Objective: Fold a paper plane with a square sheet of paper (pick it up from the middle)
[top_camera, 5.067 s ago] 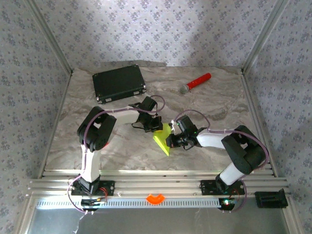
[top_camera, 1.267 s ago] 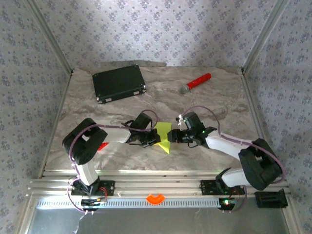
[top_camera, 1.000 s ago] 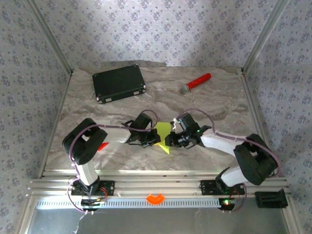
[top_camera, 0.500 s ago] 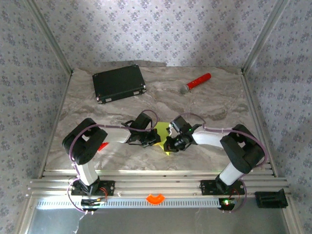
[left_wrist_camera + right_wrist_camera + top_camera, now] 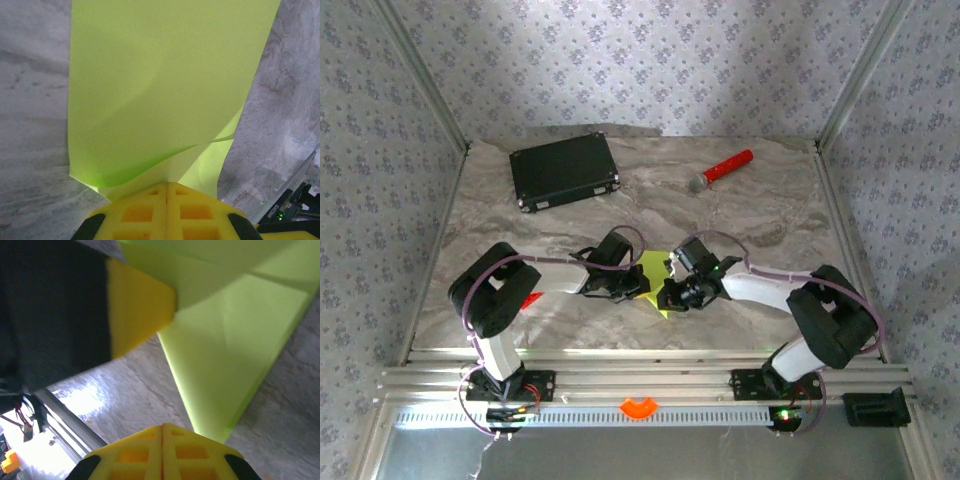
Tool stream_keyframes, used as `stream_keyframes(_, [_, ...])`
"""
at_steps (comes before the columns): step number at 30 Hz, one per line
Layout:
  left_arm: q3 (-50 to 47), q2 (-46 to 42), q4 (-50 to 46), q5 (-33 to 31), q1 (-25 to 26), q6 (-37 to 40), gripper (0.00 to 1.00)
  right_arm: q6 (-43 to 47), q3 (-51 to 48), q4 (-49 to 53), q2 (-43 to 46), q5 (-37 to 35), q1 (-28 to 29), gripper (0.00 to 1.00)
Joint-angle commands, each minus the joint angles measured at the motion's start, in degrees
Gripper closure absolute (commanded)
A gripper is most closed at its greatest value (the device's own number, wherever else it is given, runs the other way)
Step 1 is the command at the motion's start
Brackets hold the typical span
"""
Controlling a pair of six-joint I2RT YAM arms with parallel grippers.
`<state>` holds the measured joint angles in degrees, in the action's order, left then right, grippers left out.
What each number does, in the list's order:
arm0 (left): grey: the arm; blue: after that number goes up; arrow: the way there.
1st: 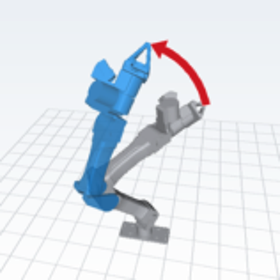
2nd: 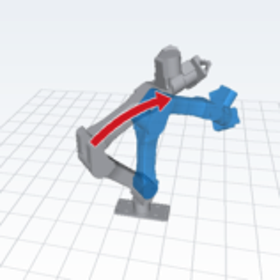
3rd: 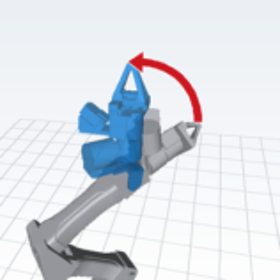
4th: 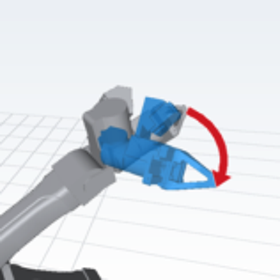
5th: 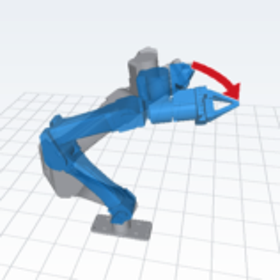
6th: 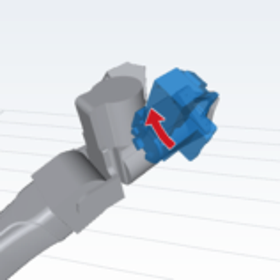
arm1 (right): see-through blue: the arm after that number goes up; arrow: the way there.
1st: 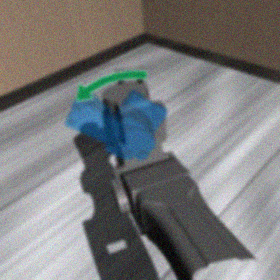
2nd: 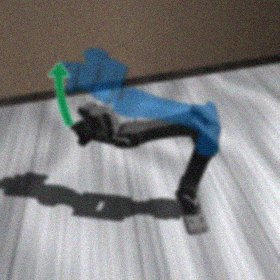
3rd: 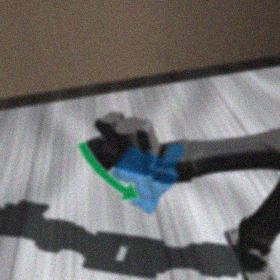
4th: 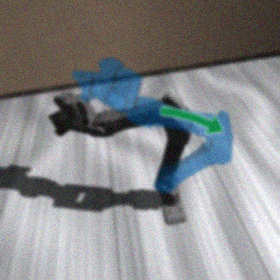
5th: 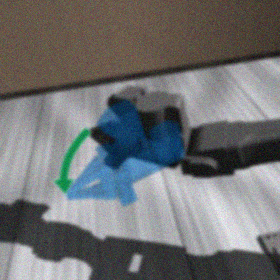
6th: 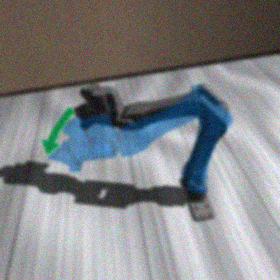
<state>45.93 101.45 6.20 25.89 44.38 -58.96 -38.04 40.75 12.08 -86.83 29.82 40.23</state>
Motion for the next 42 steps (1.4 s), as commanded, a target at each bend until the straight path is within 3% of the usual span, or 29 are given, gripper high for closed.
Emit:
stream_keyframes(1, [-1.11,2.69,-5.32,-2.95,0.31,1.30,0.98,-0.83,3.43,-0.84,-3.92,-0.11,1.11,0.91])
stream_keyframes(7, [-1.28,2.97,-5.27,-2.95,0.27,1.51,0.99,-1.19,3.06,-2.36,-9.15,-3.34,1.79,0.89])
stream_keyframes(20, [-2.24,3.71,-5.05,-3.75,0.31,1.22,0.99,-1.38,-13.14,-6.97,3.22,3.42,-1.43,0.87])
stream_keyframes(30, [-1.77,3.38,-5.14,-3.66,0.30,1.13,0.99,-2.14,-8.56,-2.47,10.41,1.60,-1.88,0.92])
stream_keyframes(42, [-0.98,3.05,-5.00,-3.31,0.29,1.25,0.99,-4.15,-3.42,-10.77,-3.38,3.64,-2.84,0.89])
